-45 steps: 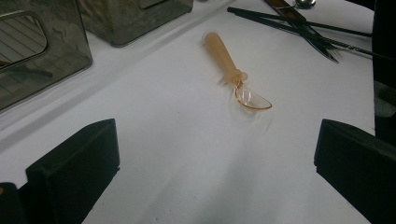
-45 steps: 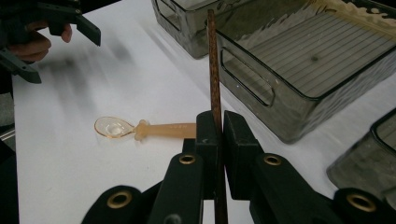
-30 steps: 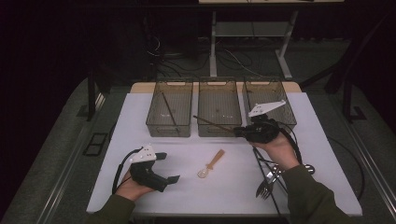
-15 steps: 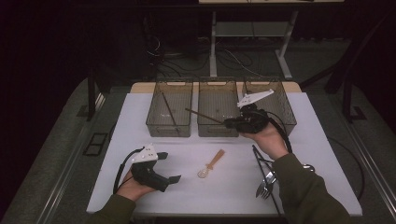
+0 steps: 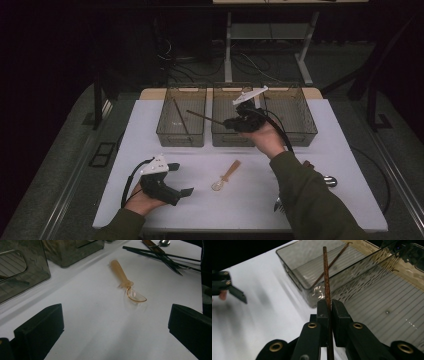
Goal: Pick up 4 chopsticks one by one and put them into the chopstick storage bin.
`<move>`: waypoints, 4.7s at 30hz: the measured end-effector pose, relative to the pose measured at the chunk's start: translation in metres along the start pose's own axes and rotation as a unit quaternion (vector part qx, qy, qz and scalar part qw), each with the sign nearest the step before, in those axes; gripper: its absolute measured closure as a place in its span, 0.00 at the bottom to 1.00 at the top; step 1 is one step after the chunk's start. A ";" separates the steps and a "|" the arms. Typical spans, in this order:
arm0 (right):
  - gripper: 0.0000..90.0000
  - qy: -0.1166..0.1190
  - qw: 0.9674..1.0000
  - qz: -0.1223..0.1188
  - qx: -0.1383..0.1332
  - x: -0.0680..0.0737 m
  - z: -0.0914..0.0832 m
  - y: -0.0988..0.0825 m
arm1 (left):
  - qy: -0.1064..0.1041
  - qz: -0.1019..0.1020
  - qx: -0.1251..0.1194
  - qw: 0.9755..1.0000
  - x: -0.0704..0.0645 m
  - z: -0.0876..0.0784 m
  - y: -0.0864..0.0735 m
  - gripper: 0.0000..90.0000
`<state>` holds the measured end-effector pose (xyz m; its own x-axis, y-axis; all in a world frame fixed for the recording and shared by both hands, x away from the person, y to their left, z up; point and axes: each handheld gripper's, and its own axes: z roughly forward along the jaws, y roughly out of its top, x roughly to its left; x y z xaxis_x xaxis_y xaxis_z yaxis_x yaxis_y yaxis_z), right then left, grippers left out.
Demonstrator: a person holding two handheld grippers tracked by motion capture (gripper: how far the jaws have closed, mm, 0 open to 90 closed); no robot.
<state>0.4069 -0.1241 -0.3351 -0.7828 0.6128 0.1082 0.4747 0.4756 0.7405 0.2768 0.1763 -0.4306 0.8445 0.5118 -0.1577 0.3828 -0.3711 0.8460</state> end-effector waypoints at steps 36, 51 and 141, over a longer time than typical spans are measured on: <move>0.95 -0.065 0.997 0.032 0.033 -0.008 0.091 0.070 | -0.010 0.001 -0.003 1.000 -0.001 0.000 0.001 0.00; 0.95 -0.080 0.994 0.044 0.051 -0.004 0.126 0.077 | -0.009 0.001 -0.013 1.000 -0.001 -0.001 0.002 0.00; 0.50 -0.060 0.992 0.098 0.053 -0.055 -0.058 -0.117 | -0.003 0.004 -0.003 1.000 -0.001 0.000 0.001 0.00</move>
<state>0.3713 -0.2504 -0.3894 -0.6203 0.7680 0.1596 0.6580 0.3986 0.6389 0.2762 0.1757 -0.4295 0.8498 0.5043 -0.1532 0.3735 -0.3712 0.8501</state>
